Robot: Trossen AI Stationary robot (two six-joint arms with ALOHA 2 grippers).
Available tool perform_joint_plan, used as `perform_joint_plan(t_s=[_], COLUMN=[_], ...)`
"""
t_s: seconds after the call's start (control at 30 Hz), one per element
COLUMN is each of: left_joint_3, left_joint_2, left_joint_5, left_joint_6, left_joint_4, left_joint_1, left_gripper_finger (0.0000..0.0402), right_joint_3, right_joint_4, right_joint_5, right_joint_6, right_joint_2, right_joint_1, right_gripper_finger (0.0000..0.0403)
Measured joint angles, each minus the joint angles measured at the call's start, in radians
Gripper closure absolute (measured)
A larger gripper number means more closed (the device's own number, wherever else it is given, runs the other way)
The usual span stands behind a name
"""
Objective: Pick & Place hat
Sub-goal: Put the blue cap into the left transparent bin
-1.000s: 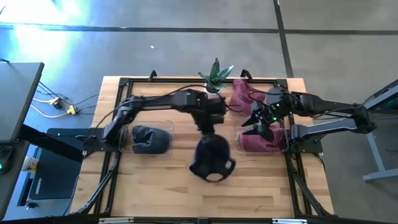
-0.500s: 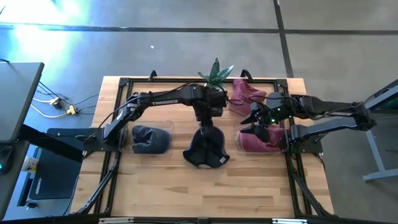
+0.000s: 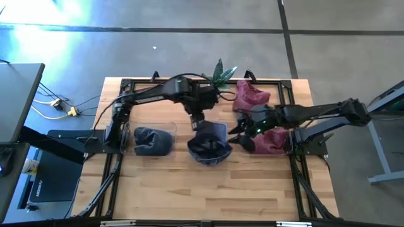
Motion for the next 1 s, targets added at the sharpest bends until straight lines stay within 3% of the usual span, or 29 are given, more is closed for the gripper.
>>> perform_joint_plan(t_s=[0.13, 0.33, 0.43, 0.5, 0.6, 0.67, 0.73, 0.87, 1.0], left_joint_3=[-0.047, -0.385, -0.574, -0.699, -0.813, -0.878, -0.907, -0.954, -0.956], left_joint_2=[-0.098, -0.329, -0.437, -0.498, -0.522, -0.554, -0.562, -0.551, -0.555], left_joint_5=[-0.005, 0.009, 0.026, 0.037, 0.045, 0.048, 0.052, 0.051, 0.051], left_joint_6=[0.004, -0.054, -0.122, -0.172, -0.24, -0.27, -0.29, -0.29, -0.293], left_joint_4=[0.011, 0.183, 0.347, 0.36, 0.514, 0.473, 0.597, 0.654, 0.711], left_joint_1=[-0.038, -0.098, -0.133, -0.162, -0.207, -0.245, -0.276, -0.325, -0.348], left_gripper_finger=[0.0257, 0.0257, 0.0257, 0.0257, 0.0257, 0.0257, 0.0257, 0.0257, 0.0257], right_joint_3=[0.0, 0.0, 0.0, 0.001, 0.001, 0.014, 0.042, 0.105, 0.162], right_joint_4=[0.051, 0.097, 0.125, 0.172, 0.213, 0.229, 0.235, 0.22, 0.224], right_joint_5=[-0.033, -0.131, -0.136, -0.124, -0.058, -0.043, -0.048, -0.026, -0.045], right_joint_6=[-0.025, -0.136, -0.181, -0.19, -0.187, -0.189, -0.192, -0.232, -0.222], right_joint_2=[0.08, 0.211, 0.287, 0.338, 0.406, 0.444, 0.481, 0.557, 0.579], right_joint_1=[0.027, 0.066, 0.09, 0.102, 0.114, 0.118, 0.121, 0.128, 0.119], right_gripper_finger=[0.0187, 0.0187, 0.0186, 0.0186, 0.0189, 0.0192, 0.0198, 0.0232, 0.0319])
